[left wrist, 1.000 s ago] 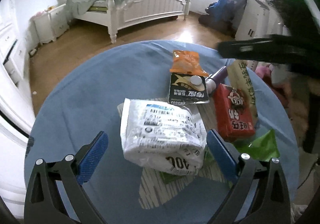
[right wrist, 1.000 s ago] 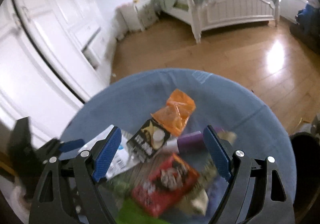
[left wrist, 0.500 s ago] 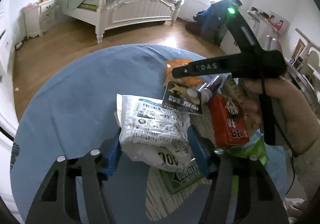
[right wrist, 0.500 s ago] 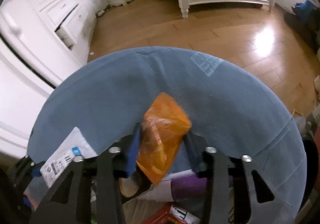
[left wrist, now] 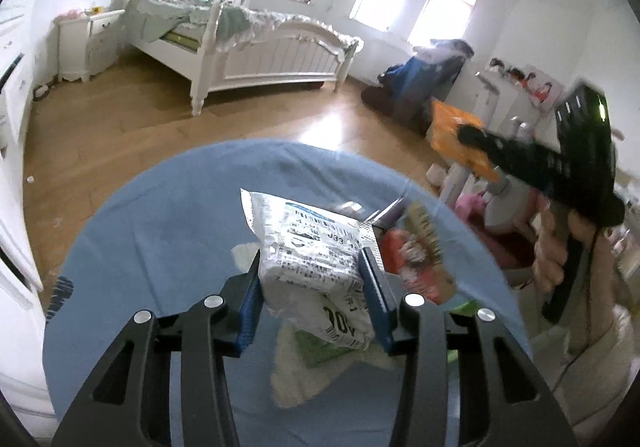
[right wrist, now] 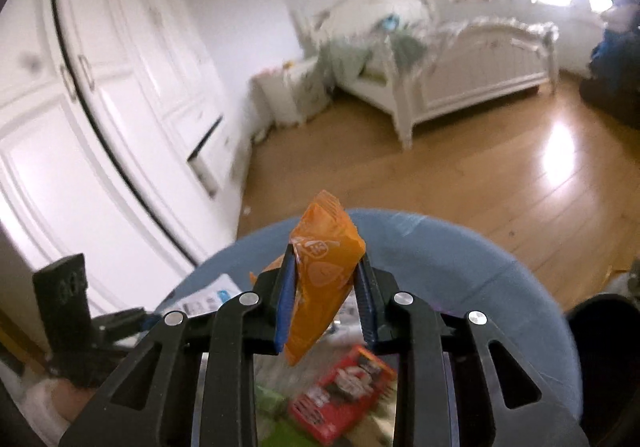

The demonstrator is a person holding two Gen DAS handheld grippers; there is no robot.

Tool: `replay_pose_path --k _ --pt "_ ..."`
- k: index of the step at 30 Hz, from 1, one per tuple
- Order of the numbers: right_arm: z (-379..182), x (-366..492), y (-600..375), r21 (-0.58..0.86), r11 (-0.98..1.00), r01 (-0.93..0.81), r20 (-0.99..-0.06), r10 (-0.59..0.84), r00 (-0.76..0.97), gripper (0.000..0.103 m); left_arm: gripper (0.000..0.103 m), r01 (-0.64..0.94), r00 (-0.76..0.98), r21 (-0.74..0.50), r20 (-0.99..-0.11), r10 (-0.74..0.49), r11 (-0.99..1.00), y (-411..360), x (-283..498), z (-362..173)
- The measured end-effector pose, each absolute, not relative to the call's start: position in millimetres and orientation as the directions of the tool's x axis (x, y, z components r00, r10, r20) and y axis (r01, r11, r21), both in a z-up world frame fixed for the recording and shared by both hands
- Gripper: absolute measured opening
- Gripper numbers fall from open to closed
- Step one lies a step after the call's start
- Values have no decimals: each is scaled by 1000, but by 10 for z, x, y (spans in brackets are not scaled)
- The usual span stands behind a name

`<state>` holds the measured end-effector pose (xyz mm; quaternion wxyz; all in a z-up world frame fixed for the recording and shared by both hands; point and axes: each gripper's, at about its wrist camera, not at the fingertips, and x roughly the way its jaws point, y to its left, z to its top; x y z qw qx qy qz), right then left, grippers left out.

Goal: Collect trash
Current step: 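Carry the white bag and orange wrapper over the black bin and release both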

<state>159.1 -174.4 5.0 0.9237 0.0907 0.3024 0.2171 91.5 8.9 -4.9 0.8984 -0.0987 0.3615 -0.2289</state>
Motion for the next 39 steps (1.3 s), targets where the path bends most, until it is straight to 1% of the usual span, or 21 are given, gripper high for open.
replay_pose_path --k 2,5,10,17,21,24,31,39 --pt "95 1380 -2011 290 904 -313 -490 421 763 28 45 359 641 -345 -585 -498 867 -11 916 74" --pt "88 1132 -2397 274 927 -257 -473 363 803 28 45 409 635 -350 -554 -538 843 -299 912 247" --pt "3 768 -3093 275 948 -161 -467 278 840 28 45 497 596 -354 -524 -609 792 -955 956 426" --pt "-328 544 -4020 341 940 -5 -473 176 863 28 45 609 487 -394 -499 -717 688 -2002 1140 454" --pt "-612 438 -4540 390 917 83 -498 134 857 28 45 650 420 -404 -516 -747 644 -2587 1197 334" --pt "-805 413 -4711 408 904 129 -516 112 850 28 45 680 376 -393 -537 -755 619 -2971 1217 204" --pt "-1058 567 -4860 412 893 182 -551 85 830 28 45 690 324 -398 -577 -750 604 -3348 1315 -21" --pt "-1293 676 -4993 412 887 208 -585 83 807 28 45 683 300 -402 -607 -736 610 -3550 1456 -178"
